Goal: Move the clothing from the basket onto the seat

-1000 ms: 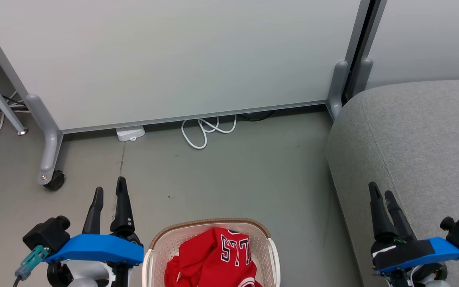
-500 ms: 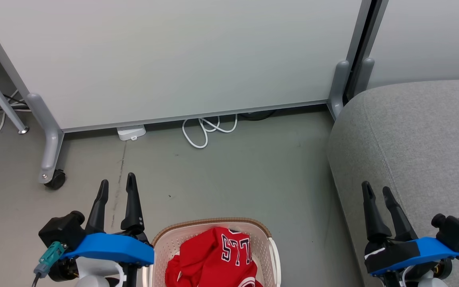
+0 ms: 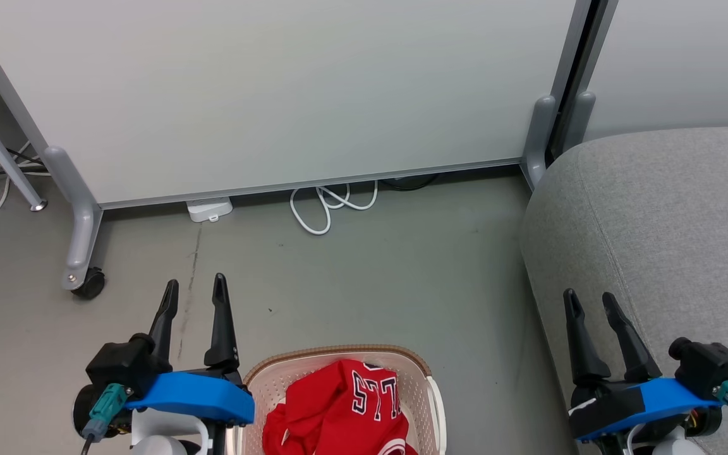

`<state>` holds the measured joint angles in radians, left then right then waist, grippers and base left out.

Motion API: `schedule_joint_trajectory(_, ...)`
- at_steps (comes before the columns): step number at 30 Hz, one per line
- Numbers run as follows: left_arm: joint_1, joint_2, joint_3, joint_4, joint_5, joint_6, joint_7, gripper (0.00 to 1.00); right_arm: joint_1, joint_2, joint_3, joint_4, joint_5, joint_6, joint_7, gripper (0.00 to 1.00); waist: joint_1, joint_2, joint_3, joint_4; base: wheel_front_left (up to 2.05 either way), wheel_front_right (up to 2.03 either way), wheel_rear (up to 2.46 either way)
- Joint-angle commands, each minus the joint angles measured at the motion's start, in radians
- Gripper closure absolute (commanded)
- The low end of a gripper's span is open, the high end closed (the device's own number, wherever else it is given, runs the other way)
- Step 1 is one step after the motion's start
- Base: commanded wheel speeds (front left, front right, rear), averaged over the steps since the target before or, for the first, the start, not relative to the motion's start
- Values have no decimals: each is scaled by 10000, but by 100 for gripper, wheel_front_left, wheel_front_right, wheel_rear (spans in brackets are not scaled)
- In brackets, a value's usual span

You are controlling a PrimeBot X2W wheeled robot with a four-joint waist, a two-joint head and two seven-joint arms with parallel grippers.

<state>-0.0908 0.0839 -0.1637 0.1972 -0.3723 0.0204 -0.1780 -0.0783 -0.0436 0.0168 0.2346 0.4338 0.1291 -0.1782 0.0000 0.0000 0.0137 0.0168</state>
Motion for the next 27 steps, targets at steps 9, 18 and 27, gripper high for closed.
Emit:
schedule_joint_trajectory(9,-221,75,-192,25,932,-18,-272,0,-178,-80,54,-6,-1036,20,-263,0,0,0,-3,7,0,0,0)
schedule_joint_trajectory(18,-207,-23,-192,129,1404,-318,-457,0,-171,-84,34,71,-1862,22,-464,0,0,0,-19,63,0,0,0)
schedule_joint_trajectory(27,-146,-124,-33,261,1901,-637,-644,0,-191,-87,91,164,-2559,23,-634,0,0,0,-33,81,0,0,0)
